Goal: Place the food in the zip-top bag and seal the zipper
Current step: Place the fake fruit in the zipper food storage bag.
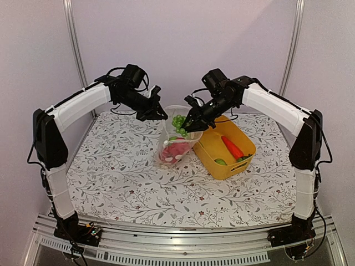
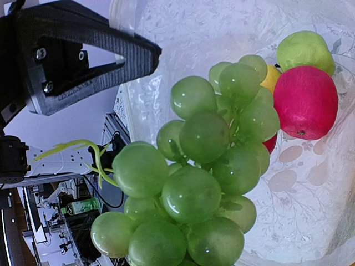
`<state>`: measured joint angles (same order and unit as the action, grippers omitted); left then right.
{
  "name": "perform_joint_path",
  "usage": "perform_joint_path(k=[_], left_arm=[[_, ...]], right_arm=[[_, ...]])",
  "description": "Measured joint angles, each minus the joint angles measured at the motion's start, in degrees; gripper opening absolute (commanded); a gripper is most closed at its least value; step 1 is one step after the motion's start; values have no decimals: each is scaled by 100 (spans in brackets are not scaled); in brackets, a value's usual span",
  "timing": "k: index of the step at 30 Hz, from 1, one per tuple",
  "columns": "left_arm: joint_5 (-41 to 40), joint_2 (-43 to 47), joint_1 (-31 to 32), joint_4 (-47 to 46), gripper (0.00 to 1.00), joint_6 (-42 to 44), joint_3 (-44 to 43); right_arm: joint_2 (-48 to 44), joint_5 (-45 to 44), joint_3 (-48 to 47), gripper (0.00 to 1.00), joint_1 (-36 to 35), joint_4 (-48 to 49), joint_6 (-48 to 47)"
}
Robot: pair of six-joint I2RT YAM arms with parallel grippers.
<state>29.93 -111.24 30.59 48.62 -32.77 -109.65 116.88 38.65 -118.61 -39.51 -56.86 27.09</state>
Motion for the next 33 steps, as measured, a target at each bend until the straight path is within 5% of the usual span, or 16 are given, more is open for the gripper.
perform_joint_path(k=[3, 10, 33], left_arm=[[66, 11, 0, -59, 0, -4, 61], [138, 11, 0, -136, 0, -7, 92], [439, 11, -96, -297, 0, -118, 92]], right_arm=[[254, -55, -251, 13, 33, 35, 61], [804, -160, -564, 42, 111, 175, 289], [531, -216, -531, 69, 133, 48, 186]])
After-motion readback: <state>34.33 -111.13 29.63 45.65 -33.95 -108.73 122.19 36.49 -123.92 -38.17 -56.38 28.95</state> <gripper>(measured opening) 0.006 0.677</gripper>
